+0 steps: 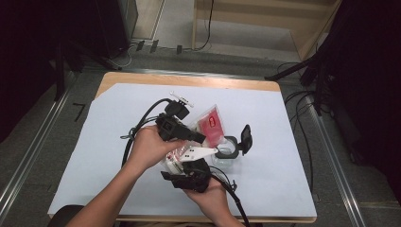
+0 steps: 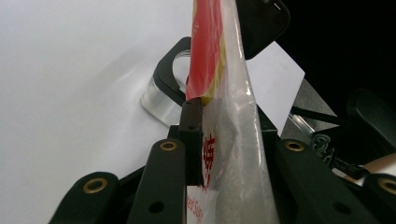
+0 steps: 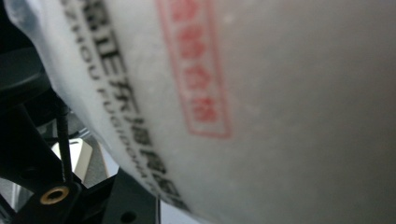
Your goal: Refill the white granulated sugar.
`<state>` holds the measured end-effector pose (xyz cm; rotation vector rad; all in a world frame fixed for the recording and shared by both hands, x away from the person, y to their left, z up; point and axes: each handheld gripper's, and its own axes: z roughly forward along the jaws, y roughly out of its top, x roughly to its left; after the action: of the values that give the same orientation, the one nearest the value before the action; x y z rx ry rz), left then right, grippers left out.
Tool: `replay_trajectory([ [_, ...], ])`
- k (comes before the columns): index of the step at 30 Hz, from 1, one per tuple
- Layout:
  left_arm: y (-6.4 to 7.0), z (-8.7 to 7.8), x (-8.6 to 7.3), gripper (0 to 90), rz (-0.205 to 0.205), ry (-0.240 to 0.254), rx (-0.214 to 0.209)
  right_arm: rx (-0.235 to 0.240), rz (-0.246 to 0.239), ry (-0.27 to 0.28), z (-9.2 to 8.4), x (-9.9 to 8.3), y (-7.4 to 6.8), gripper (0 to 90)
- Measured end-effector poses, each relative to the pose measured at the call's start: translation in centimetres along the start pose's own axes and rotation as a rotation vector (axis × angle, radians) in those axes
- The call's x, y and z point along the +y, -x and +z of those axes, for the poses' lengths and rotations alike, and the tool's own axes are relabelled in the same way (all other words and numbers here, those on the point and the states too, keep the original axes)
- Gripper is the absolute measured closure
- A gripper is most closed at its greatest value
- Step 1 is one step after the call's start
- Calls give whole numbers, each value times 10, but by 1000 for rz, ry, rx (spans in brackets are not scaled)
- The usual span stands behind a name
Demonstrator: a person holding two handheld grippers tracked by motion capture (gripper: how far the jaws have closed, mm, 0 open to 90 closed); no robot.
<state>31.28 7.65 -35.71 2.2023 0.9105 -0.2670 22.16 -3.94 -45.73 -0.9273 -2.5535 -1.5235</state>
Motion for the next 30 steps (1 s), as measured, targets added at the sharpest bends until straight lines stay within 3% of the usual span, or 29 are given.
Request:
replay_trajectory([
  [7,0,-8,0,660,1,9,-14,34,71,37,-3,-1,6,603],
  [12,2,-9,0,709,6,10,8,72,87,66,-7,1,8,603],
  [14,3,-8,0,748,17,6,21,77,80,65,-7,2,6,597],
  [16,5,-7,1,769,18,10,21,50,44,45,-5,3,4,586],
  [20,7,-6,3,768,-3,15,35,30,22,44,-5,3,2,578],
  [24,9,-7,4,760,9,29,31,4,-7,37,-5,5,-1,599],
  [30,11,-6,5,713,41,50,24,18,27,49,-7,7,0,606],
])
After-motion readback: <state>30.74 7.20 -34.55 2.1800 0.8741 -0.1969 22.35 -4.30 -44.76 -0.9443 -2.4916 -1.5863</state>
